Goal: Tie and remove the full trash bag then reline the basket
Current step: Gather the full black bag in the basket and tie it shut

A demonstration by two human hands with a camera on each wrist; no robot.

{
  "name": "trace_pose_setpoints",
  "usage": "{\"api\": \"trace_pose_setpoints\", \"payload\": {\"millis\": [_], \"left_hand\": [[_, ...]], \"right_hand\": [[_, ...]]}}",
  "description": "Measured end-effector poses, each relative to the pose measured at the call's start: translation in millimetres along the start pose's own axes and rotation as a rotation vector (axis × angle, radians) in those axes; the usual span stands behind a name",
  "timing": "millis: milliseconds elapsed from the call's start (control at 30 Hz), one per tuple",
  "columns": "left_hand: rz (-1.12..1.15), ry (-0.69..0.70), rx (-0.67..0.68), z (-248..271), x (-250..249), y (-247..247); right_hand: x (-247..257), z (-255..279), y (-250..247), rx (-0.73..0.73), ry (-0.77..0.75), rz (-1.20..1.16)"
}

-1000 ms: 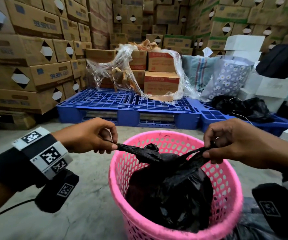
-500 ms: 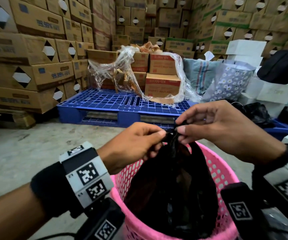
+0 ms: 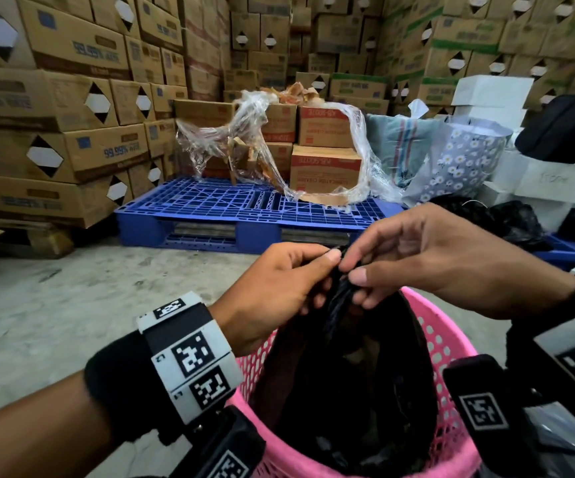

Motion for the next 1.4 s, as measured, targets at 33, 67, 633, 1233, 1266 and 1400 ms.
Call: {"api": "trace_pose_setpoints", "payload": {"millis": [33, 67, 633, 1233, 1266, 1400], "left_hand": [[-0.001, -0.004, 0.015, 1.0, -0.2, 1.4], [-0.003, -0.009, 0.029, 1.6, -0.3, 1.5], [-0.189, 0.201, 0.099, 5.2, 3.7, -14.8], [-0.106, -0.224, 0.165, 2.3, 8.2, -24.7], [-0.146, -0.195, 0.151, 2.4, 7.2, -25.4], [-0.235, 0.054, 0.049, 3.6, 0.7, -26.0]], "right_hand": [[-0.2, -1.1, -0.3, -0.028, -0.009, 0.0], [-0.6, -2.6, -0.9, -0.074, -0.021, -0.002], [-20.3, -4.4, 2.4, 0.139, -0.01, 0.187], [-35.9, -1.9, 17.1, -0.104, -0.473, 0.516], [-36.6, -3.0, 16.4, -0.115, -0.426, 0.481], [-39.1, -7.4, 15.2, -0.108, -0.197, 0.279]]}}
Point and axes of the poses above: each hand's wrist, its own z-axis away from the middle knuckle, its own y-axis out of the palm, x = y × z, the point moved 1 cm from there along -z, towards the middle knuckle, and after that the axes turned 15 degrees about -x, right-handed, at the moved point
